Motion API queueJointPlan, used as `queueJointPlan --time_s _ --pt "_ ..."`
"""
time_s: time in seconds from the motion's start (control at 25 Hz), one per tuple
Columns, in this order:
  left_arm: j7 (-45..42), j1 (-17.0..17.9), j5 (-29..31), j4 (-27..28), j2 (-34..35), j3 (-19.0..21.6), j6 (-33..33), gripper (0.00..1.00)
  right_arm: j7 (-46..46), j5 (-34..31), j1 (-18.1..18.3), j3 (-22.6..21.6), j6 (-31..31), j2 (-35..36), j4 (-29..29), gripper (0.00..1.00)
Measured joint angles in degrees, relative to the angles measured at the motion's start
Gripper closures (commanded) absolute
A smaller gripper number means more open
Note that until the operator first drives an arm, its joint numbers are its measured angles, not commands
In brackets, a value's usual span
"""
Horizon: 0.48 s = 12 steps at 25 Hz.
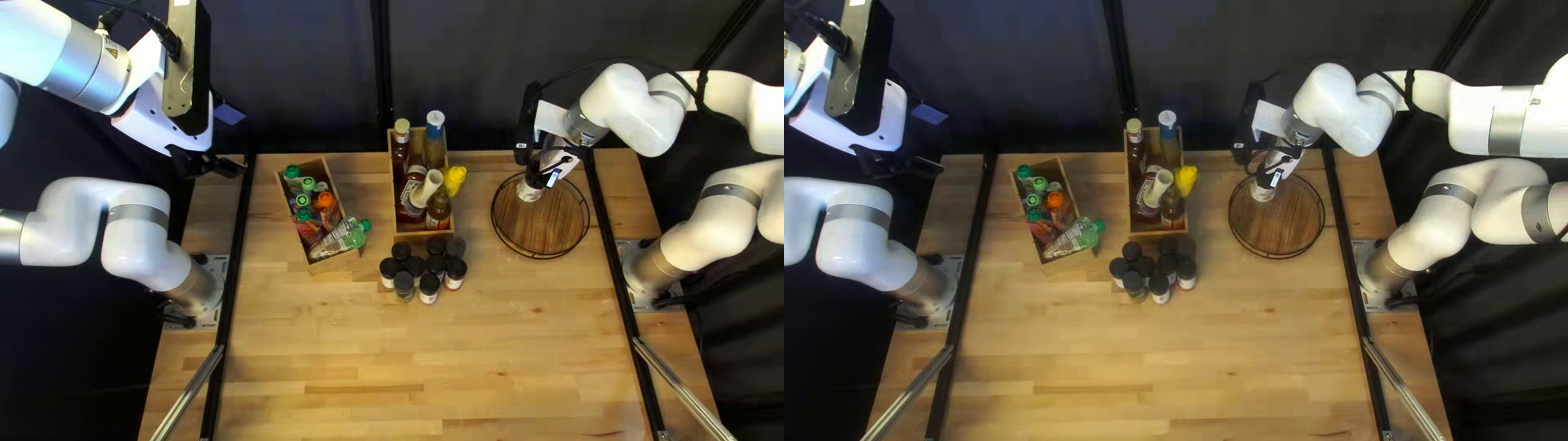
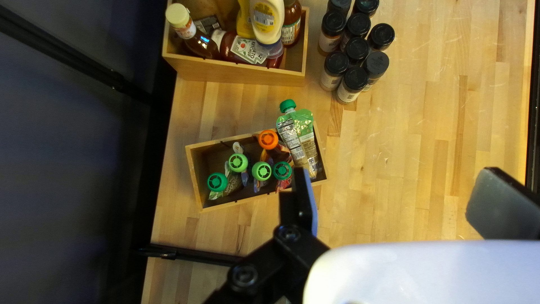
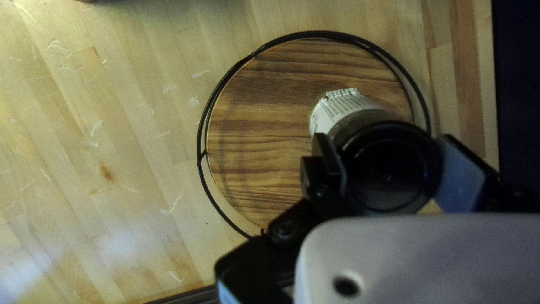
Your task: Separate condiments, baby food and spices and place it in 3 different racks/containers
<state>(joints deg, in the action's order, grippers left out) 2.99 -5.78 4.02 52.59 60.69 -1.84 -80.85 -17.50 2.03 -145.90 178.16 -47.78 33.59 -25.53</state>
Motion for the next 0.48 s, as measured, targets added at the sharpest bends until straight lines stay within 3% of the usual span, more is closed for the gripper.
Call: queueJointPlan --time_s 0.2,0.48 --pt "0.0 0.0 0.0 0.0 0.0 0.0 0.0 0.0 2.4 0.4 -0.4 -1.6 2.3 0.9 1.1 1.0" --pt "0.0 0.0 0.0 0.0 0.0 0.0 0.0 0.0 5.9 0.3 -2.5 -6.3 -2.9 0.4 -5.5 1.0"
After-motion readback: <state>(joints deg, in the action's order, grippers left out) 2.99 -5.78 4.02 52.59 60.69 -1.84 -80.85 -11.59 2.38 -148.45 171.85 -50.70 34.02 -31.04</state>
